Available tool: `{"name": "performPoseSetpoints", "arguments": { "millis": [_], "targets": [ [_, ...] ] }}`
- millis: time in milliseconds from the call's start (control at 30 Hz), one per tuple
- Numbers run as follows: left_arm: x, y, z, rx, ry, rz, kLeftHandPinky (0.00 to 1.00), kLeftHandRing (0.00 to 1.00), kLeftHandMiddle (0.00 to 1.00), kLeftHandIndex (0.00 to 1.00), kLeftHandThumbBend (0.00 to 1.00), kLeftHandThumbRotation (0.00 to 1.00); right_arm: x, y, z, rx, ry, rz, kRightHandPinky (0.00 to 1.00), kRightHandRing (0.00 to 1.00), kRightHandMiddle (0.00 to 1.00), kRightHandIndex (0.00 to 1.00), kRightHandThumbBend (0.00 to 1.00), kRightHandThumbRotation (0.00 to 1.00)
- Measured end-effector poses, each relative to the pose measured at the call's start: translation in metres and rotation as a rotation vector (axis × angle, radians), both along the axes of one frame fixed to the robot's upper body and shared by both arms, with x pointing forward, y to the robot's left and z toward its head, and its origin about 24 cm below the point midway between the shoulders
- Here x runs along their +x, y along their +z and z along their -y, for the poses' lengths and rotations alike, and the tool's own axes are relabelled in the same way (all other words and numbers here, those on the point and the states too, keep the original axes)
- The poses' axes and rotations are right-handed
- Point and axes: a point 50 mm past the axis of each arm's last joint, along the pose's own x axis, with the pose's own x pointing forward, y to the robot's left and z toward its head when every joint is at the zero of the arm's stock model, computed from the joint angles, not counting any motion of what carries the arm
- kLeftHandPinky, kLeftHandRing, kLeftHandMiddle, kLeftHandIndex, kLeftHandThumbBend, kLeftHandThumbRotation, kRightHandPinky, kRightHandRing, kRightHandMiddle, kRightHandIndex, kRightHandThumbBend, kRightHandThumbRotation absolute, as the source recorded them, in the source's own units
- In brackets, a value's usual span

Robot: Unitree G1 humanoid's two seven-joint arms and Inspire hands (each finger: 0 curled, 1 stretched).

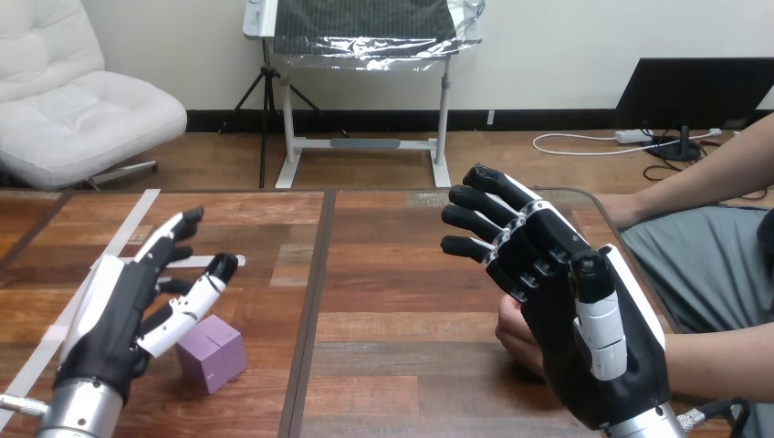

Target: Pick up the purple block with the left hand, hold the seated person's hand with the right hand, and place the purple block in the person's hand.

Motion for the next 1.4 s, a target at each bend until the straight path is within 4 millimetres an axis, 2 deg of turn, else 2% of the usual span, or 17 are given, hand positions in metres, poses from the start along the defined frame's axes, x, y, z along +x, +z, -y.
{"name": "performPoseSetpoints", "arguments": {
  "millis": [267, 433, 633, 933, 1400],
  "targets": [
    [0.001, -0.007, 0.000, 0.018, 0.013, -0.037, 0.73, 0.87, 0.90, 0.90, 0.43, 0.67, 0.000, 0.000, 0.000, -0.001, 0.000, 0.002, 0.79, 0.84, 0.84, 0.85, 0.88, 0.82],
    [0.002, -0.012, 0.001, 0.035, 0.022, -0.062, 0.73, 0.87, 0.90, 0.90, 0.45, 0.67, 0.000, 0.000, 0.001, -0.002, -0.001, 0.004, 0.79, 0.84, 0.84, 0.85, 0.88, 0.82],
    [0.006, -0.018, 0.001, 0.072, 0.036, -0.100, 0.78, 0.88, 0.91, 0.92, 0.48, 0.68, 0.000, 0.000, 0.001, -0.003, -0.002, 0.005, 0.80, 0.84, 0.84, 0.85, 0.88, 0.82],
    [0.007, -0.029, 0.002, 0.106, 0.052, -0.143, 0.81, 0.89, 0.92, 0.94, 0.52, 0.66, 0.000, 0.001, 0.002, -0.006, 0.001, 0.008, 0.80, 0.85, 0.84, 0.86, 0.87, 0.83],
    [0.004, -0.042, 0.003, 0.182, 0.071, -0.207, 0.92, 0.89, 0.92, 0.94, 0.55, 0.60, 0.000, 0.001, 0.002, -0.003, 0.002, 0.012, 0.80, 0.85, 0.84, 0.86, 0.87, 0.83]
  ]
}}
